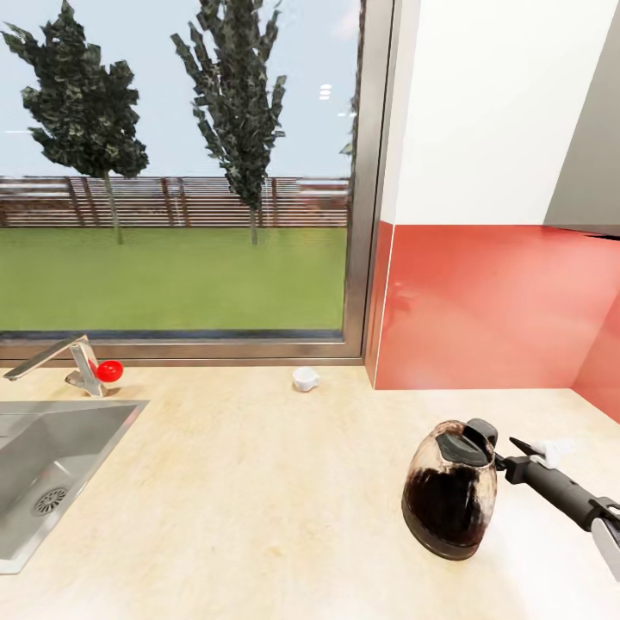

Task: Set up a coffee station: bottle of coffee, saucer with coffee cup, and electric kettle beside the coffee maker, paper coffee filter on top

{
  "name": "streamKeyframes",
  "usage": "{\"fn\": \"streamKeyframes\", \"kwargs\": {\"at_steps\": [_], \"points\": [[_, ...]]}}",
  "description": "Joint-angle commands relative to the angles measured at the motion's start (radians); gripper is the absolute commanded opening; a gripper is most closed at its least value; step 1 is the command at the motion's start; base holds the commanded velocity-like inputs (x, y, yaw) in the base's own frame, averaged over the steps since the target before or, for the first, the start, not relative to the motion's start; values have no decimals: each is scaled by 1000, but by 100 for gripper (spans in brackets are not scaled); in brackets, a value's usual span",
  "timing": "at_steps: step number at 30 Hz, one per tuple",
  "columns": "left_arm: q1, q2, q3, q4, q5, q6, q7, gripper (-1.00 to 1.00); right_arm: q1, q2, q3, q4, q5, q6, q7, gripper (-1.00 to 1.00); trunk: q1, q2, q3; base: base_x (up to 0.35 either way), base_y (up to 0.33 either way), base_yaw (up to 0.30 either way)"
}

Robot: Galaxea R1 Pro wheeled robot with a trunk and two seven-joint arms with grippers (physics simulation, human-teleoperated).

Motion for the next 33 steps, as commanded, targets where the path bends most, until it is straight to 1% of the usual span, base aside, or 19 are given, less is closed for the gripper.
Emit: {"fn": "streamKeyframes", "kwargs": {"at_steps": [1, 4, 6, 8, 10, 20, 28, 33], "points": [[0, 0, -9, -3, 9, 7, 3, 100, -1, 8, -1, 1, -7, 3, 4, 100, 0, -1, -1, 0, 0, 0], [0, 0, -9, -3, 9, 7, 3, 100, -1, 20, -1, 0, -7, 3, -2, 100, 0, -1, -1, 0, 0, 0], [0, 0, -9, -3, 9, 7, 3, 100, -1, 26, 0, 0, -8, 1, -29, 100, 0, -1, -1, 0, 0, 0], [0, 0, -9, -3, 9, 7, 3, 100, -1, 29, 0, -2, -9, -18, -61, 100, 0, -1, -1, 0, 0, 0], [0, 0, -9, -3, 9, 7, 3, 100, -1, 30, 0, -9, -9, -30, -71, 100, 0, -1, -1, 0, 0, 0], [1, 0, -9, -3, 10, 7, 3, 100, -1, 31, 0, -25, -10, -34, -75, 100, 0, -1, -1, 0, 0, 0], [1, 0, -9, -3, 10, 7, 3, 100, -1, 46, -1, -24, -9, -34, -73, 100, 0, -1, -1, 0, 0, 0], [1, 0, -9, -3, 10, 7, 3, 100, -1, 49, 0, -24, -9, -34, -72, 100, 0, -1, -1, 0, 0, 0]]}}
